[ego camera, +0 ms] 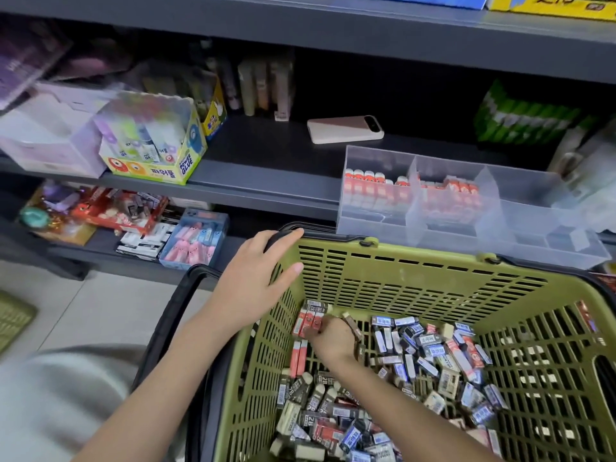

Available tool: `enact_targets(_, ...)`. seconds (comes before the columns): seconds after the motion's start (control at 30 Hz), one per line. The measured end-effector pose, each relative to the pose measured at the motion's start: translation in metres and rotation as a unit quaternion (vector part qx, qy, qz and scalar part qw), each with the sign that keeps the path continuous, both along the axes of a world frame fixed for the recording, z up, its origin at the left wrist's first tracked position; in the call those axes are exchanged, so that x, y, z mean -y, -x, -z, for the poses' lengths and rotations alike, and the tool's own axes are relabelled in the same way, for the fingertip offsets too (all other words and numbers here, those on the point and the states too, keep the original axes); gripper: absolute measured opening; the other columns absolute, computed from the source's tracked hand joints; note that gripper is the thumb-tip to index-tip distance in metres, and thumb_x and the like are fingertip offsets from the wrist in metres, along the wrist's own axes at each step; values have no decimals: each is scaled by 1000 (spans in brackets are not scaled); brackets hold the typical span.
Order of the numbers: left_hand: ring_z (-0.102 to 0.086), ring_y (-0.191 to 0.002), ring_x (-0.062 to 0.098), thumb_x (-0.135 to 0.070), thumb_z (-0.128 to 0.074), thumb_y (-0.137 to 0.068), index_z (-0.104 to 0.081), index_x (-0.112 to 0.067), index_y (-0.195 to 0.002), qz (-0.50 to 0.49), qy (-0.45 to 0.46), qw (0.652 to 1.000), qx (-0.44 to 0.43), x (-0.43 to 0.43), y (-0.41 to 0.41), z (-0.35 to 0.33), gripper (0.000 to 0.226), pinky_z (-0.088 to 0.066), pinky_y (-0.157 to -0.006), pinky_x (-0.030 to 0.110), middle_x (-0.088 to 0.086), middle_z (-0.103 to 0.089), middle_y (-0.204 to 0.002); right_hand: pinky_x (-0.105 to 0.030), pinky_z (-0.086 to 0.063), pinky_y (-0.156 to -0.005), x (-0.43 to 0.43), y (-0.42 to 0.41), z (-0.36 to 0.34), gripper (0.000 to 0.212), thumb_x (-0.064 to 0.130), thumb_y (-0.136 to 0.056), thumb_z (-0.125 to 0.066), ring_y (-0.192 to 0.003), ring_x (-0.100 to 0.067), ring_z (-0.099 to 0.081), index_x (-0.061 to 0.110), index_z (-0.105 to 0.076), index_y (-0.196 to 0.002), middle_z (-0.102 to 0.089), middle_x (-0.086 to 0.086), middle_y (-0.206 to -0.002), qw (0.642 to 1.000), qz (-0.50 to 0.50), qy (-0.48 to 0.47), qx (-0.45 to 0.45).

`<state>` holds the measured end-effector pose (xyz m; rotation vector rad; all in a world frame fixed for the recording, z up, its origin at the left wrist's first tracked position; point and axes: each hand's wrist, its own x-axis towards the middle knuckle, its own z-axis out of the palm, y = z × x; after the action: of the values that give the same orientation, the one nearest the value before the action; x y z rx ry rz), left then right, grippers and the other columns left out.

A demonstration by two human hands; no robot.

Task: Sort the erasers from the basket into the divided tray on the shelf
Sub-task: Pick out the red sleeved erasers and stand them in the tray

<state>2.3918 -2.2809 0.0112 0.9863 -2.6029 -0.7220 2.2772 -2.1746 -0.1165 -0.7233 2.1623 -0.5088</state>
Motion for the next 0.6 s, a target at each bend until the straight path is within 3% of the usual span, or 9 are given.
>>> enact_targets(0.07,-33,-134,22,-46,-41,-95,-28,-39,-147,-2,0,1000,-3,0,0,0,54,-30,-106,36,5,-37,-145,-12,-27,-32,10,-10,7,23,34,-87,-63,-49,-3,-46,16,-54,-76,-53,6,-62,997,75,-13,-7)
enact_targets(0.13,-35,-133,23,-47,-40,-95,-28,-38,-146,-3,-1,1000,-4,0,1,0,54,-32,-105,37,6,-37,-144,-17,-35,-41,20,-16,11,26,37,-85,-66,-59,-13,-58,11,-61,-84,-64,-1,-74,985,169,-4,31)
enact_targets(0.2,-36,-132,23,-47,-40,-95,-29,-38,-146,-3,-3,1000,-9,-1,2,0,54,-33,-104,36,6,-38,-144,-21,-41,-47,28,-18,11,30,39,-83,-67,-64,-18,-60,12,-59,-77,-66,-4,-78,971,227,5,71)
enact_targets(0.33,-37,-131,22,-47,-40,-95,-30,-37,-146,-5,-7,1000,-14,-2,1,0,53,-34,-103,35,6,-38,-144,-23,-48,-59,34,-18,8,26,36,-88,-62,-64,-12,-58,15,-57,-73,-62,1,-73,955,251,-18,157)
enact_targets(0.4,-37,-131,22,-47,-39,-94,-29,-38,-146,-7,-9,1000,-10,-1,2,-1,54,-34,-103,35,6,-37,-144,-26,-51,-60,32,-17,11,18,25,-91,-60,-61,-11,-58,13,-57,-77,-62,0,-72,936,272,20,221)
enact_targets(0.47,-38,-131,22,-46,-40,-95,-30,-39,-146,-6,-10,1000,-15,-1,2,0,53,-33,-102,35,6,-38,-144,-25,-52,-60,30,-20,12,6,10,-92,-57,-57,-11,-57,6,-60,-89,-62,-3,-71,896,315,87,301)
enact_targets(0.6,-37,-131,21,-40,-44,-96,-34,-35,-145,-7,-25,999,-22,0,0,-1,50,-30,-105,34,6,-41,-142,-23,-55,-60,18,-17,2,9,5,-89,-59,-63,-13,-59,7,-55,-96,-64,-6,-84,868,337,108,350)
